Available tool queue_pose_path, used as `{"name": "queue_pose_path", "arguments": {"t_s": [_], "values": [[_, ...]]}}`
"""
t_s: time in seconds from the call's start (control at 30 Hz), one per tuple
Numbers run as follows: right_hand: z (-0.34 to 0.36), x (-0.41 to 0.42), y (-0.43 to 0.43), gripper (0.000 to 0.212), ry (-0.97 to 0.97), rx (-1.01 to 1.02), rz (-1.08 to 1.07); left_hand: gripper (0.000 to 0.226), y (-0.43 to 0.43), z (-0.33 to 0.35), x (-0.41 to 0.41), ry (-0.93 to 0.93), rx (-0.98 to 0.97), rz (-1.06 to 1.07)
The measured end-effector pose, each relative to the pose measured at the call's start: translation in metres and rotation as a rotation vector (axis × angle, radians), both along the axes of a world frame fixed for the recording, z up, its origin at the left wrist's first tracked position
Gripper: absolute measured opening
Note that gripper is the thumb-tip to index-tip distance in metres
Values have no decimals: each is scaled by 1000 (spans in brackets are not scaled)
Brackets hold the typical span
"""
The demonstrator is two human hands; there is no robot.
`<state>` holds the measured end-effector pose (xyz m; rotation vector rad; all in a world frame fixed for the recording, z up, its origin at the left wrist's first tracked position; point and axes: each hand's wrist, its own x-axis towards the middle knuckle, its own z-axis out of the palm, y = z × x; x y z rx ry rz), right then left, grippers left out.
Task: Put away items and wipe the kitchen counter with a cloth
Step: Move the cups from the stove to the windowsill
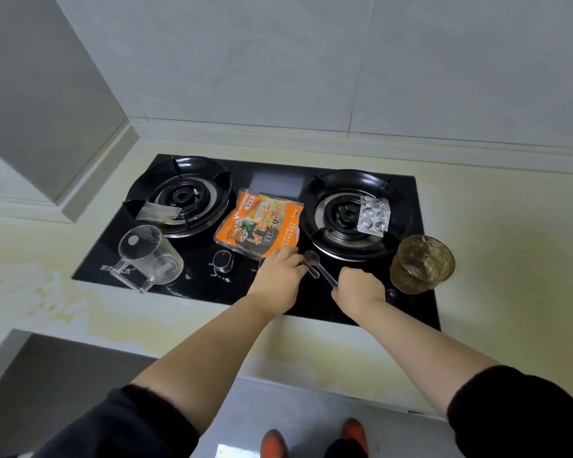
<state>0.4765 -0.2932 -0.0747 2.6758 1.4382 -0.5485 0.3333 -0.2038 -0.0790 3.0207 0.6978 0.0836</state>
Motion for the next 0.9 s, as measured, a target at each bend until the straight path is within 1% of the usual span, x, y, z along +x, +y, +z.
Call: {"name": "queue_pose_path", "arguments": {"t_s": [0.07,0.13,0.27,0.33,0.4,0.47,0.57,0.63,0.67,0.73,0.83,0.9], "values": [[4,4,-4,16,34,-28,-31,47,-4,3,15,211,70,-33],[6,7,-7,17,67,-47,-69,44,-8,3,27,367,162,-65],[7,9,-12,18,53,-32,-73,24,-10,8,40,427,224,-103],[6,9,-13,21,36,-3,-50,21,-9,9,43,423,218,-127],[5,9,-11,20,63,2,-41,21,-8,7,45,405,192,-129],[5,12,-7,15,114,-24,-72,22,-7,4,45,370,169,-121],[8,16,-7,27,189,-60,-114,22,-5,3,43,338,102,-124],[11,17,-10,29,196,-66,-115,21,-5,3,41,297,61,-115],[12,17,-12,28,186,-65,-113,19,-7,4,39,247,47,-115],[13,15,-16,22,154,-61,-104,13,-10,5,35,83,63,-144],[15,13,-21,13,127,-43,-96,31,-12,7,33,-82,57,-162],[21,15,-26,11,122,-22,-93,31,-16,13,33,-170,43,-142]]}}
